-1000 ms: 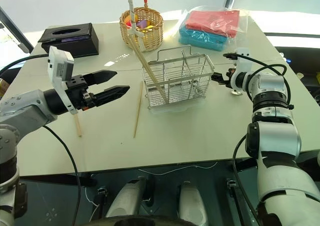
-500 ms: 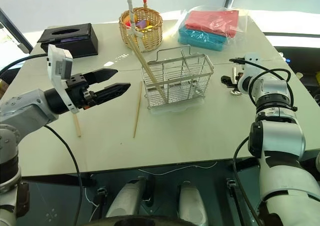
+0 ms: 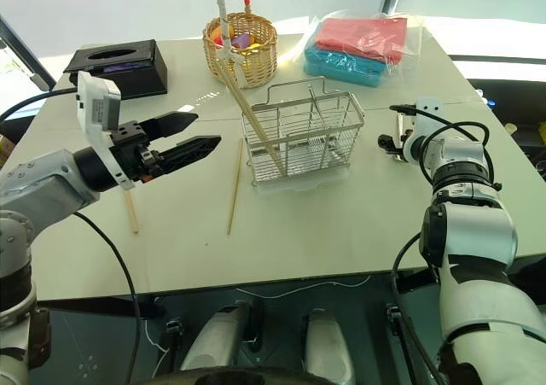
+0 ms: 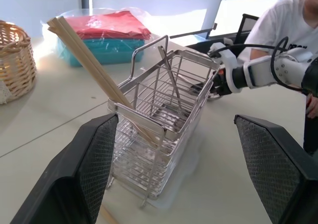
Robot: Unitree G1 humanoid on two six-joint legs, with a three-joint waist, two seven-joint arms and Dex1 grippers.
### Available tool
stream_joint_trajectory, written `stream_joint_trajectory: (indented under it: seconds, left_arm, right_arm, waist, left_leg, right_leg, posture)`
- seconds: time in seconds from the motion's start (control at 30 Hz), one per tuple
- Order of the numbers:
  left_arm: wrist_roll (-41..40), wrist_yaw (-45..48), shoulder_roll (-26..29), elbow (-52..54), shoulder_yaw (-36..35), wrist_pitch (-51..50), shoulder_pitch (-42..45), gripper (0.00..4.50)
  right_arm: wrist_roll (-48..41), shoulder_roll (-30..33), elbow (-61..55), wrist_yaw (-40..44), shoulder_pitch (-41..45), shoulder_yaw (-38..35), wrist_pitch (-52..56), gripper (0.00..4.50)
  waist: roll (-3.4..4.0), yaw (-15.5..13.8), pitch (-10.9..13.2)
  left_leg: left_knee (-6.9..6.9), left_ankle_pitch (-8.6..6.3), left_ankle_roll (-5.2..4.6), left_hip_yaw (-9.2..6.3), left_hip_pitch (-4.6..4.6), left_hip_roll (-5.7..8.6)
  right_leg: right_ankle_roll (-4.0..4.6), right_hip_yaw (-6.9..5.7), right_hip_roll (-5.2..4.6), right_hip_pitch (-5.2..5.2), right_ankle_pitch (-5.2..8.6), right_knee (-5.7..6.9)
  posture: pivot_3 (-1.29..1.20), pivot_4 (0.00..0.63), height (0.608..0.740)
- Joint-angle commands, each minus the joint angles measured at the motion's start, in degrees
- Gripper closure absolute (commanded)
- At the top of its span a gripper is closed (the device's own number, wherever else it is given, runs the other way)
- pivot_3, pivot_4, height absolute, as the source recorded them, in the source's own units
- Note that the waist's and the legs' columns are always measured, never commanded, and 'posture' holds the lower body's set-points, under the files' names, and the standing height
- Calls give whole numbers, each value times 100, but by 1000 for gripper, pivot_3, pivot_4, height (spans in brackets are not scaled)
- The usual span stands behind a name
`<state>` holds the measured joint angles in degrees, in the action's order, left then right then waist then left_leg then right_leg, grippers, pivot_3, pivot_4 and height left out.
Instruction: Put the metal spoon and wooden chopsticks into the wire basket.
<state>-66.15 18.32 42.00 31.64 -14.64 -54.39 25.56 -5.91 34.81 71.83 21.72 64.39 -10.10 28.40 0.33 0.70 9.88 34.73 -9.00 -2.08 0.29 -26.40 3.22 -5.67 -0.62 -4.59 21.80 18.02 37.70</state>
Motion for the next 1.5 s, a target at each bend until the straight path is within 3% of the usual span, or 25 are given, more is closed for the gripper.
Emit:
stream_joint_trajectory:
  seconds: [0.03,0.33,0.47,0.67,0.93,1.13,1.23,1.37,1.5]
  left_arm:
    - [-101,-102,-14,77,-239,180,130,551]
    - [-266,-354,-37,127,-318,270,85,551]
    - [-295,-433,-27,201,-306,294,-14,491]
    - [-373,-533,-50,216,-304,334,12,491]
    - [-365,-575,-49,210,-266,428,-23,491]
    - [-233,-521,-105,108,-149,511,16,491]
    - [-178,-451,-127,29,-92,544,51,491]
    - [-28,-245,-205,-186,34,591,159,491]
    - [228,-106,-366,-444,118,708,221,491]
  right_arm:
    - [24,35,7,-2,254,-54,25,0]
    - [65,15,45,3,288,-21,119,0]
    - [70,16,46,-40,274,-41,67,1298]
    - [128,41,58,2,281,-2,107,4436]
    - [158,40,-13,187,371,25,121,4436]
    - [156,-45,-1032,184,360,88,-448,4436]
    - [220,-53,-1820,73,89,140,-618,4436]
    - [-442,-404,-4485,-187,-557,-354,-40,4436]
    - [-710,-746,-6368,-596,-1100,-531,190,4436]
  waist:
    - [0,5,0]
    - [0,2,0]
    - [0,2,0]
    - [0,5,0]
    - [0,3,0]
    - [3,7,2]
    - [3,2,2]
    - [3,-16,2]
    - [3,-20,2]
  left_leg:
    - [0,0,0,0,0,0]
    - [0,0,0,0,0,0]
    - [0,0,0,0,0,0]
    - [0,0,0,0,0,0]
    - [1,0,0,0,1,0]
    - [0,0,0,0,0,0]
    - [-1,0,0,0,-1,0]
    - [2,0,1,-1,-1,0]
    - [2,2,4,-1,-6,0]
  right_leg:
    - [0,0,0,0,0,0]
    - [0,0,0,0,0,0]
    - [0,0,0,0,0,0]
    - [0,0,0,0,0,0]
    - [0,0,0,-2,0,0]
    - [0,0,0,2,0,1]
    - [-1,0,0,9,0,13]
    - [-1,1,0,16,0,30]
    - [-1,1,-1,27,0,39]
  posture:
    - [0,150,740]
    - [0,150,740]
    - [0,150,740]
    - [0,150,740]
    - [0,150,740]
    - [0,150,740]
    - [0,150,740]
    - [0,150,740]
    - [0,150,740]
